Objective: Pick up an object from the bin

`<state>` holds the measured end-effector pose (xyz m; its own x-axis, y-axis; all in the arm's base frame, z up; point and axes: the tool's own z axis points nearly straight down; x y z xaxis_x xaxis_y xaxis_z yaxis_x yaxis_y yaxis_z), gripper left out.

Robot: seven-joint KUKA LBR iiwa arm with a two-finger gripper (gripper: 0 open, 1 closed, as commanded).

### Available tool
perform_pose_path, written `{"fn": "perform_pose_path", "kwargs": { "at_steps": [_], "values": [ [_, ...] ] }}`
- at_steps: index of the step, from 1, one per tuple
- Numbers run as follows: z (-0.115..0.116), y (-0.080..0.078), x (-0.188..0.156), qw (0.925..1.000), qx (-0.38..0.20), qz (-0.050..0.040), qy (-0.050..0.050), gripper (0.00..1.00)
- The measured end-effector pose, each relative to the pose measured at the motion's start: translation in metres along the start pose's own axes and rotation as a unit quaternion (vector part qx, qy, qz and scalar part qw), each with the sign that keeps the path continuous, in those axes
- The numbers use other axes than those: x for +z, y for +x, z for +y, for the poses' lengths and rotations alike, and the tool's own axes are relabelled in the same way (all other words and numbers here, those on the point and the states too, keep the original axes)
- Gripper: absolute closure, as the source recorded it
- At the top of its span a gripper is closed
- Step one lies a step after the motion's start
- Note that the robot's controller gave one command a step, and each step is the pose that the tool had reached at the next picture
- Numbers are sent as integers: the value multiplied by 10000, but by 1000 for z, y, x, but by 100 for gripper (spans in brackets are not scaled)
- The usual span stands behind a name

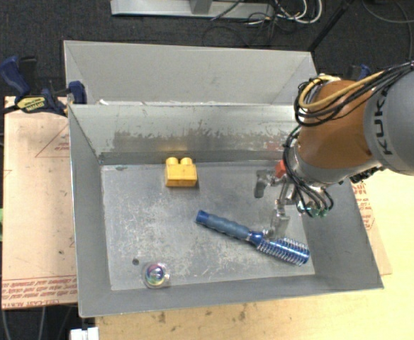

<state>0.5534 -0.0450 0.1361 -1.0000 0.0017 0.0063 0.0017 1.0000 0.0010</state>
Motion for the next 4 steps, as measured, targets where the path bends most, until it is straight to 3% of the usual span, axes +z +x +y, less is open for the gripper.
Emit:
{"fn": "perform_pose_path", "kwargs": {
  "at_steps": [1,2,3,4],
  "values": [
    [5,56,70,10000,57,9,-4,0],
    [5,52,67,10000,49,-35,1,100],
    [5,53,-57,10000,33,-70,8,100],
    [6,62,-114,9844,-1761,-54,13,100]
  ]
}}
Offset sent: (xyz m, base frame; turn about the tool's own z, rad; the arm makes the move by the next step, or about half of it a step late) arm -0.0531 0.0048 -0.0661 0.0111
